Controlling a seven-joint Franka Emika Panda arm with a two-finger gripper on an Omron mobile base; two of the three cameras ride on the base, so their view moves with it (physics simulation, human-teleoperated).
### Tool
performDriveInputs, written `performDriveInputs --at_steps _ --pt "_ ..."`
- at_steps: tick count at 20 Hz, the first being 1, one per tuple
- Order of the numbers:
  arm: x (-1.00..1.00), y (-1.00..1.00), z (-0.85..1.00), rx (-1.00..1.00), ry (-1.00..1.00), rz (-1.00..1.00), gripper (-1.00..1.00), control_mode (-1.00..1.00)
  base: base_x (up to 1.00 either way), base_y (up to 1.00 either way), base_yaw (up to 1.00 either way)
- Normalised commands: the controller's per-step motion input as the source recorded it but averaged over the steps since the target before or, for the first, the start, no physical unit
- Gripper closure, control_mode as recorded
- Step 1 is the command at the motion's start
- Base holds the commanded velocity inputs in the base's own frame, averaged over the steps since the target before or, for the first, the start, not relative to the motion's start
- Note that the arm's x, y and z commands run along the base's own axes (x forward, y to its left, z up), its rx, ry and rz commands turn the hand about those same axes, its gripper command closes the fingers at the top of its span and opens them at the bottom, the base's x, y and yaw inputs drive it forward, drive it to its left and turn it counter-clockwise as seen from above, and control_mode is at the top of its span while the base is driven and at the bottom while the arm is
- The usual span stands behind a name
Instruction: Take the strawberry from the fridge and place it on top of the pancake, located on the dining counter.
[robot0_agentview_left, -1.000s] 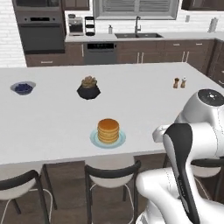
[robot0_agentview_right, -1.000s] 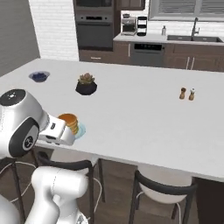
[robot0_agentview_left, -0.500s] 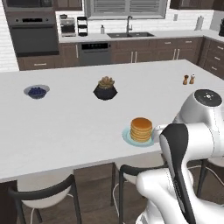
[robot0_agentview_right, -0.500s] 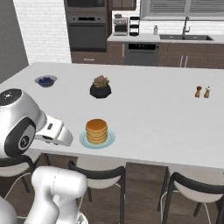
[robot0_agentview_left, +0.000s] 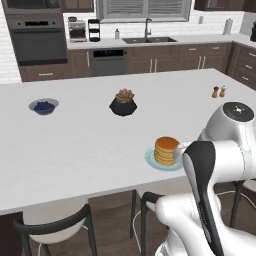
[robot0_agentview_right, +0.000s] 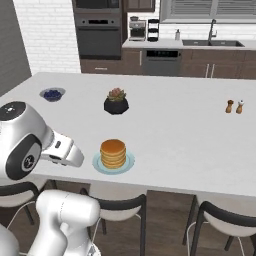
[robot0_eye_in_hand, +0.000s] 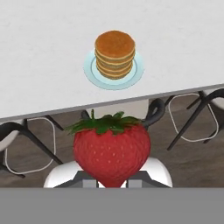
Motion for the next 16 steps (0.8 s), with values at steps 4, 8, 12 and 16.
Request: performDriveInputs --at_steps 4,8,12,16 --pt "0.00 0.00 0.00 0.00 0.00 0.00 1.00 1.00 0.58 0.03 0.00" --pt "0.22 0.00 0.00 0.00 0.00 0.00 1.00 -1.00 0.48 0.00 0.00" --pt "0.96 0.00 0.00 0.00 0.00 0.00 1.00 -1.00 0.00 0.00 0.00" --pt "1.00 0.00 0.00 0.00 0.00 0.00 1.00 -1.00 0.00 0.00 0.00"
